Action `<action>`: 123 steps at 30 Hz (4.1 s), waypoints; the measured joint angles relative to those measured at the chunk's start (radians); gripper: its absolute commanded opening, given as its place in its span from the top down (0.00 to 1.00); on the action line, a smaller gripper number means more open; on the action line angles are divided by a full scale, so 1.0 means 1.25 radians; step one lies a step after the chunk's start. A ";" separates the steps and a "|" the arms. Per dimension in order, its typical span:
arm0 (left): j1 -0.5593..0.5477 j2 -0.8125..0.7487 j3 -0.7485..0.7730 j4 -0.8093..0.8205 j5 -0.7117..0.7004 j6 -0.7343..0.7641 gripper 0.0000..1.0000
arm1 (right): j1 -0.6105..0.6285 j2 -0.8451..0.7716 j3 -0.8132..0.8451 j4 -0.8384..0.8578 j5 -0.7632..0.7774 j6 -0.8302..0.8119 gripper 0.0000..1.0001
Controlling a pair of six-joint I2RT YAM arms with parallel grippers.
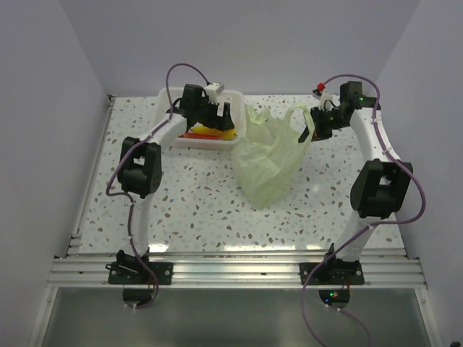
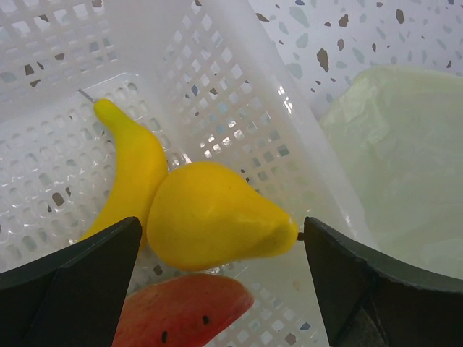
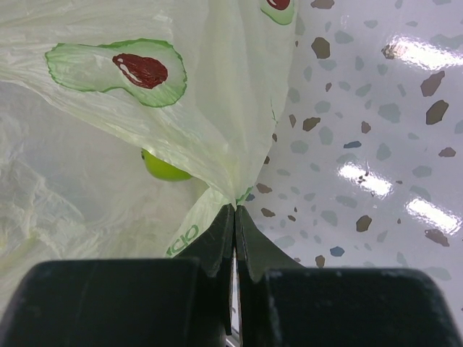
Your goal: Place the fake fruits into the plastic bag and tie a complex knot
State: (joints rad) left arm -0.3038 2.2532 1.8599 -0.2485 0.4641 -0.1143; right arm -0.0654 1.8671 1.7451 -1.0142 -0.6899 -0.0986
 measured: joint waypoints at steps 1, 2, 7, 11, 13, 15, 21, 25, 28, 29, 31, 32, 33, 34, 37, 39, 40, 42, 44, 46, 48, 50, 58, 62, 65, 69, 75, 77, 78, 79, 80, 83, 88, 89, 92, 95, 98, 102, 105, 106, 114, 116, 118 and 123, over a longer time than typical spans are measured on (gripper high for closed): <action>0.000 0.000 -0.005 0.005 0.002 -0.011 0.01 | 0.000 0.000 0.000 -0.002 0.000 0.000 1.00; -0.001 0.000 -0.009 0.009 0.004 -0.022 0.01 | 0.000 0.000 0.000 -0.002 0.000 0.000 1.00; -0.006 0.005 -0.034 0.020 0.006 -0.075 0.05 | 0.000 0.000 0.000 -0.007 0.000 0.000 1.00; -0.006 0.008 -0.033 0.038 0.005 -0.106 0.11 | 0.000 0.000 0.000 -0.009 0.000 0.000 1.00; -0.005 0.010 -0.033 0.045 0.006 -0.113 0.23 | 0.000 0.000 0.000 -0.010 0.000 0.000 1.00; -0.005 0.011 -0.033 0.055 0.010 -0.122 0.34 | 0.000 0.000 0.000 -0.011 0.000 0.000 1.00; 0.007 0.008 -0.034 0.093 0.018 -0.121 0.33 | 0.000 0.000 0.000 -0.012 0.000 -0.001 1.00; 0.021 -0.016 -0.042 0.085 0.056 -0.009 0.02 | 0.000 0.000 0.000 -0.012 -0.001 -0.003 1.00; 0.028 -0.052 -0.041 0.030 0.103 0.171 0.00 | 0.000 0.000 0.000 -0.013 -0.001 -0.008 1.00; 0.028 -0.066 -0.039 -0.003 0.120 0.256 0.00 | 0.000 0.000 0.000 -0.013 -0.001 -0.009 1.00; 0.026 -0.090 -0.033 -0.073 0.146 0.428 0.00 | 0.000 0.000 0.000 -0.013 -0.001 -0.009 1.00; 0.023 -0.099 -0.031 -0.109 0.158 0.526 0.00 | 0.000 0.000 0.000 -0.013 -0.002 -0.010 1.00; 0.020 -0.106 -0.031 -0.139 0.168 0.615 0.00 | 0.000 0.000 0.000 -0.013 -0.003 -0.011 1.00; 0.017 -0.110 -0.031 -0.173 0.175 0.698 0.00 | 0.000 0.000 0.000 -0.013 -0.004 -0.012 1.00; 0.004 -0.111 -0.043 -0.226 0.184 0.901 0.00 | 0.000 0.000 0.000 -0.014 -0.006 -0.012 1.00; -0.006 -0.111 -0.060 -0.234 0.181 1.000 0.00 | 0.000 0.000 0.000 -0.015 -0.006 -0.011 1.00; -0.010 -0.111 -0.065 -0.233 0.177 1.035 0.00 | 0.000 0.000 0.001 -0.015 -0.006 -0.011 1.00; -0.023 -0.112 -0.091 -0.200 0.168 1.107 0.00 | 0.000 0.000 0.003 -0.016 -0.006 -0.012 1.00; -0.035 -0.111 -0.120 -0.159 0.161 1.160 0.00 | 0.000 0.000 0.006 -0.017 -0.006 -0.012 1.00; -0.045 -0.107 -0.140 -0.132 0.158 1.207 0.00 | 0.000 0.000 0.006 -0.020 -0.006 -0.012 1.00; -0.052 -0.093 -0.141 -0.114 0.158 1.245 0.00 | 0.000 0.000 0.006 -0.023 -0.006 -0.013 1.00; -0.056 -0.070 -0.128 -0.108 0.158 1.281 0.01 | 0.000 0.000 0.007 -0.025 -0.006 -0.014 1.00; -0.060 -0.002 -0.071 -0.108 0.156 1.339 0.39 | 0.000 0.000 0.009 -0.030 -0.006 -0.015 1.00; -0.060 0.000 -0.057 -0.108 0.158 1.315 0.53 | 0.000 0.000 0.010 -0.032 -0.006 -0.015 1.00; -0.055 -0.002 -0.058 -0.104 0.168 1.269 0.56 | 0.000 0.000 0.010 -0.032 -0.006 -0.015 1.00; -0.031 -0.039 -0.079 -0.092 0.196 1.163 0.59 | 0.000 0.000 0.013 -0.034 -0.007 -0.015 1.00; 0.019 -0.205 -0.098 -0.089 0.284 0.942 0.61 | 0.000 0.000 0.026 -0.031 -0.018 -0.005 1.00; 0.033 -0.279 -0.099 -0.089 0.331 0.871 0.61 | 0.000 0.000 0.028 -0.029 -0.027 0.001 1.00; 0.037 -0.317 -0.103 -0.088 0.354 0.835 0.61 | 0.001 0.000 0.030 -0.029 -0.030 0.002 1.00; 0.039 -0.357 -0.112 -0.087 0.383 0.800 0.62 | 0.001 0.000 0.030 -0.027 -0.032 0.004 1.00; 0.039 -0.395 -0.120 -0.089 0.416 0.768 0.62 | 0.002 0.000 0.030 -0.025 -0.034 0.007 1.00; 0.025 -0.479 -0.130 -0.099 0.493 0.700 0.64 | 0.005 0.000 0.030 -0.018 -0.045 0.015 1.00; -0.031 -0.520 -0.146 -0.112 0.572 0.622 0.64 | 0.012 0.000 0.030 -0.006 -0.052 0.031 1.00; -0.044 -0.519 -0.152 -0.112 0.576 0.605 0.64 | 0.014 0.000 0.030 -0.006 -0.053 0.034 1.00; -0.089 -0.504 -0.165 -0.097 0.579 0.548 0.63 | 0.016 0.000 0.030 -0.004 -0.058 0.039 1.00; -0.128 -0.472 -0.167 -0.035 0.567 0.463 0.59 | 0.016 -0.003 0.030 -0.002 -0.065 0.043 1.00; -0.146 -0.429 -0.163 0.045 0.549 0.378 0.58 | 0.016 -0.006 0.030 -0.002 -0.069 0.043 1.00; -0.159 -0.354 -0.119 0.093 0.496 0.315 0.57 | 0.017 -0.007 0.031 -0.002 -0.071 0.043 1.00; -0.176 -0.320 -0.097 0.106 0.436 0.308 0.53 | 0.017 -0.007 0.032 -0.002 -0.073 0.043 1.00; -0.183 -0.313 -0.095 0.107 0.417 0.309 0.50 | 0.017 -0.007 0.033 -0.002 -0.074 0.043 1.00; -0.206 -0.304 -0.096 0.115 0.309 0.317 0.38 | 0.018 -0.007 0.035 -0.003 -0.074 0.043 1.00; -0.206 -0.310 -0.113 0.146 0.284 0.313 0.39 | 0.020 -0.007 0.037 -0.002 -0.081 0.043 1.00; -0.206 -0.316 -0.126 0.175 0.251 0.302 0.39 | 0.024 -0.007 0.038 -0.002 -0.089 0.043 1.00; -0.206 -0.314 -0.104 0.204 0.211 0.287 0.45 | 0.033 -0.007 0.045 -0.002 -0.091 0.045 1.00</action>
State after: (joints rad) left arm -0.5613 1.8606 1.7302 0.0063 0.7280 0.2443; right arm -0.0246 1.8587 1.8011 -1.0172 -0.8040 -0.0418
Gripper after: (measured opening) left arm 0.641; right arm 0.008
